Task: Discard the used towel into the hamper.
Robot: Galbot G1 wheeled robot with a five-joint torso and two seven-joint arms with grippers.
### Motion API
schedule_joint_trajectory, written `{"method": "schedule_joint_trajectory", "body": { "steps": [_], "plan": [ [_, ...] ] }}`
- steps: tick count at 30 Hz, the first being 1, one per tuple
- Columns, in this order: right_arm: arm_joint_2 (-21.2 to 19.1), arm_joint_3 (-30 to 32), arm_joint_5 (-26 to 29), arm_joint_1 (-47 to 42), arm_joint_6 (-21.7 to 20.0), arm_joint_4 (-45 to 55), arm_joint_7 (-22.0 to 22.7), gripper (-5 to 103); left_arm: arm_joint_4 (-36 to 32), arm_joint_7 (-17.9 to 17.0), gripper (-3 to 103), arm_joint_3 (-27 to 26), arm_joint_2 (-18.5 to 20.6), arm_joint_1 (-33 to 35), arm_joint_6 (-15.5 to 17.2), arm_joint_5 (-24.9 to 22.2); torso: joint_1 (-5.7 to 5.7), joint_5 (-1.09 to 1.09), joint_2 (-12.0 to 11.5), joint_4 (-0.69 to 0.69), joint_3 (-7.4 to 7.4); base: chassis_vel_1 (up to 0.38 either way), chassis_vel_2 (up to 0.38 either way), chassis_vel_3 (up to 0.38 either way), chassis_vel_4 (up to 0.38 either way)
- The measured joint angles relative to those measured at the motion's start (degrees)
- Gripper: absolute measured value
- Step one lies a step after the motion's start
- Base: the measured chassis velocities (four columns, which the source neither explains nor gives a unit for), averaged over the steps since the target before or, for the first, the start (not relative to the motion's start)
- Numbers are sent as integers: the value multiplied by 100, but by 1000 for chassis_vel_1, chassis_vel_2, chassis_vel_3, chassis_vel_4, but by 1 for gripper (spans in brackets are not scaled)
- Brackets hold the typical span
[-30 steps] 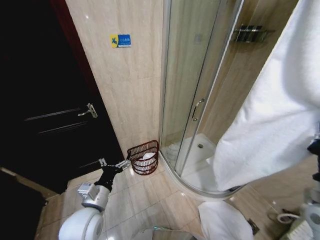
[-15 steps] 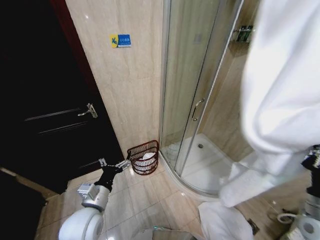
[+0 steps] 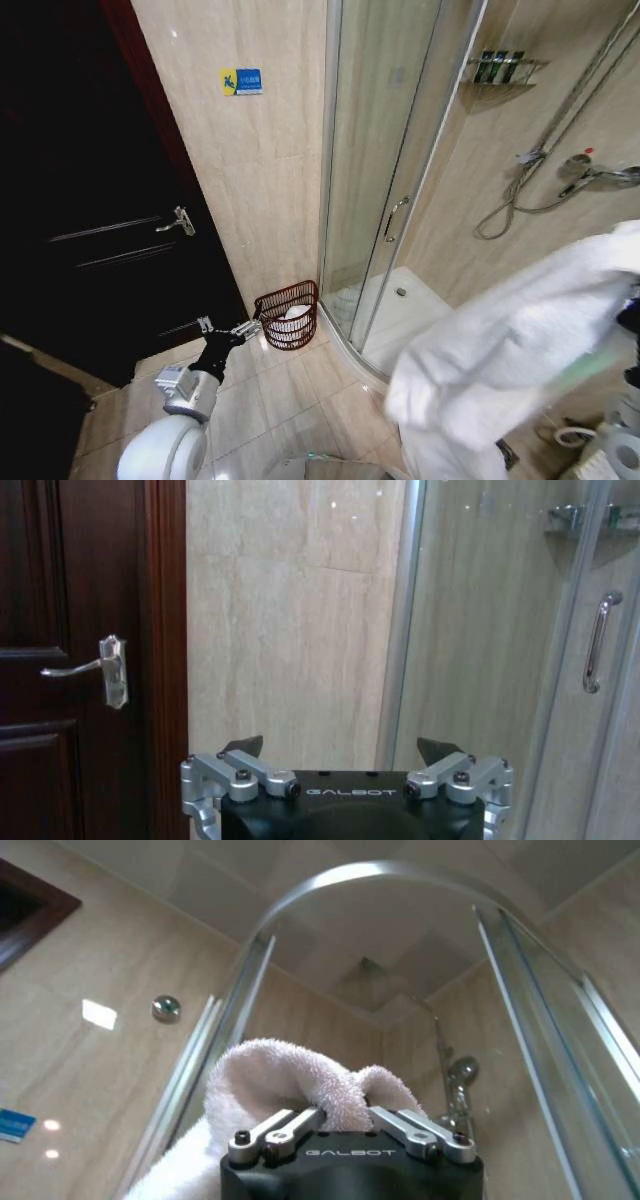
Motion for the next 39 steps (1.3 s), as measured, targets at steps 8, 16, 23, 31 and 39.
{"method": "schedule_joint_trajectory", "body": {
  "steps": [8,16,23,31,39],
  "plan": [
    [82,10,72,-134,-218,246,118,5,0,0,100,0,0,0,0,0,0,0,0,0,0,0,0,0,0],
    [282,-16,-180,-338,-1276,831,616,5,0,0,100,0,0,0,0,0,0,0,0,0,0,0,0,0,0],
    [352,-38,-279,-600,-2620,965,1457,5,0,0,100,0,0,0,0,0,0,2,0,-1,0,0,0,0,0],
    [317,-96,-17,-453,-3245,1070,1825,5,0,0,100,0,0,0,0,0,0,-1,0,-1,0,0,0,0,0],
    [267,-93,2,-187,-3029,1130,2029,5,0,0,100,0,0,0,0,0,0,0,0,0,0,0,0,0,0]
  ]
}}
